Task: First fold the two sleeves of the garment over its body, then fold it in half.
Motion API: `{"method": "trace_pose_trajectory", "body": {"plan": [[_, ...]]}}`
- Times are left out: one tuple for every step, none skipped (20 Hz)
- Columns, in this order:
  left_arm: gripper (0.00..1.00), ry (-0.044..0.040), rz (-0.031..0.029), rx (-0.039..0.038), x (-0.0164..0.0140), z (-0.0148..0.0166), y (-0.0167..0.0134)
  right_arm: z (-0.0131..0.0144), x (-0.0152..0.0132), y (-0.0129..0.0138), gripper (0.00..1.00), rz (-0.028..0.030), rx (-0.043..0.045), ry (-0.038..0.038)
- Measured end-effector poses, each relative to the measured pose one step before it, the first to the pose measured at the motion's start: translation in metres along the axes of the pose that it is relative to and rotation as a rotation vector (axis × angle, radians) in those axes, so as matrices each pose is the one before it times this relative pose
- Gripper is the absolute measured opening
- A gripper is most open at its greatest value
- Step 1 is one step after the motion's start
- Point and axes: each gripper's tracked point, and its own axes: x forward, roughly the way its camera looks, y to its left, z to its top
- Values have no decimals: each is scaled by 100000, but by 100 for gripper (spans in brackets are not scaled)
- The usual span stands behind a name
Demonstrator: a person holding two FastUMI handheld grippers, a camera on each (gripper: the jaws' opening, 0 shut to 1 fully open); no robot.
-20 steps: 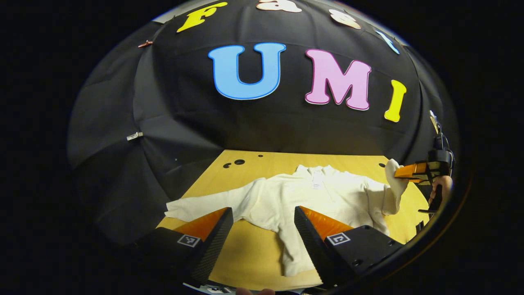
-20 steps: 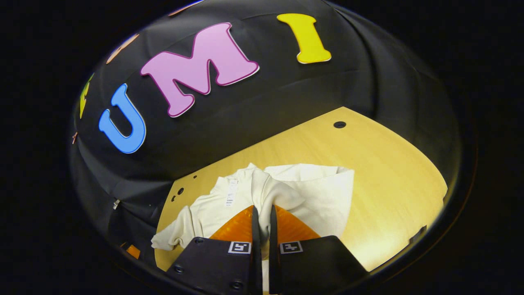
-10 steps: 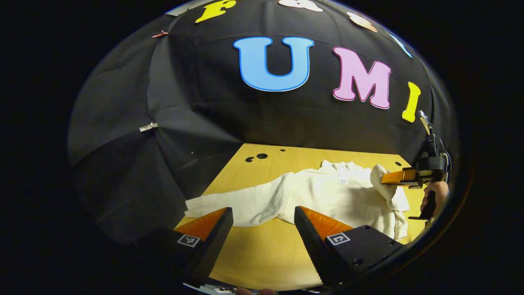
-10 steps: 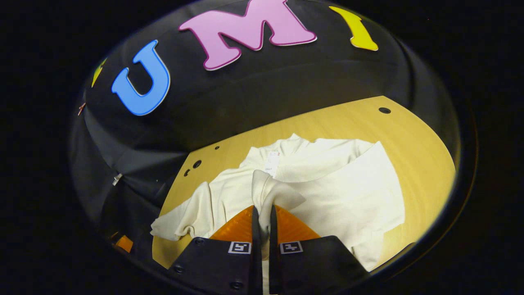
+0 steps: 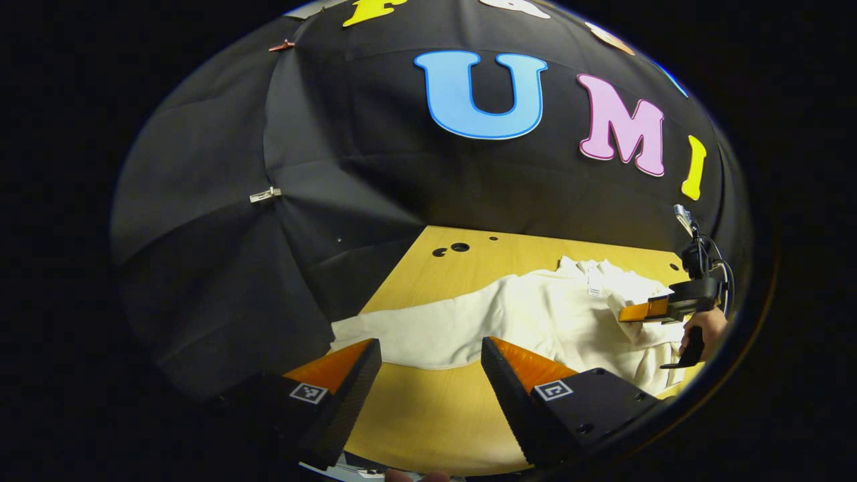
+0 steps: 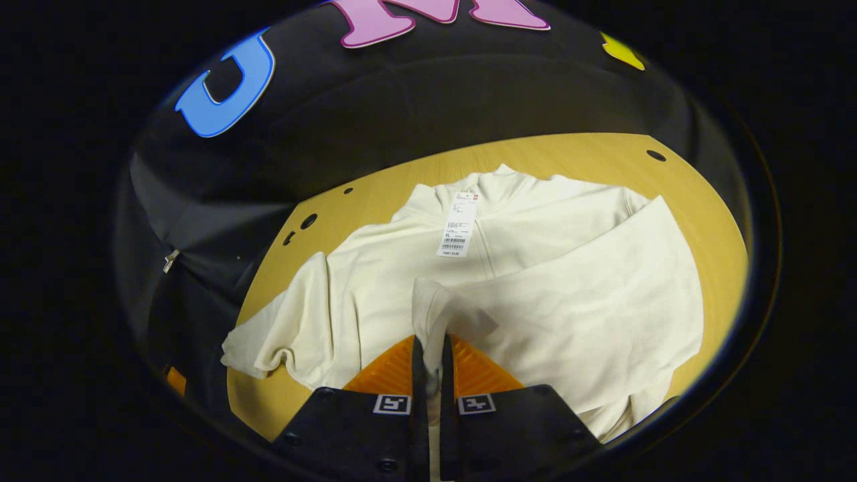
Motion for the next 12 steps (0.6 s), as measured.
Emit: {"method": "trace_pose_trajectory", "body": {"plan": [[96, 261, 775, -156, 437, -171, 571, -391, 446, 31, 11, -1214, 428, 1386], [96, 562, 1011, 12, 390, -205, 670, -503, 422, 82, 11, -515, 689, 2044], [96, 532, 1484, 65, 493, -226, 820, -357, 139, 198, 12, -283, 188, 1457], [96, 442, 1493, -67, 530, -149, 631, -251, 355, -101, 14, -473, -114, 1336], [96, 639, 1351, -396, 600, -129, 720, -246, 18, -100, 14, -262, 131, 971], [96, 568, 1120, -493, 532, -148, 616, -308, 219, 215, 17, 705, 500, 1552], [96, 373, 1037, -495, 531, -23, 593, -459, 93, 439, 18, 1166, 504, 1984], [96, 619, 663, -360, 527, -89, 440, -598, 312, 370, 15, 1790, 314, 2223], [96, 637, 882, -249, 510, -55, 499, -363, 20, 400, 18, 1701, 576, 1971], [96, 440, 653, -42, 468, -127, 358, 84, -31, 273, 35, 1140, 526, 247], [96, 99, 632, 281, 503, 44, 325, 172, -85, 244, 41, 1382, 767, 386], [96, 20, 365, 707, 451, 103, 301, -141, -328, 444, 49, 2155, 1129, 978]]}}
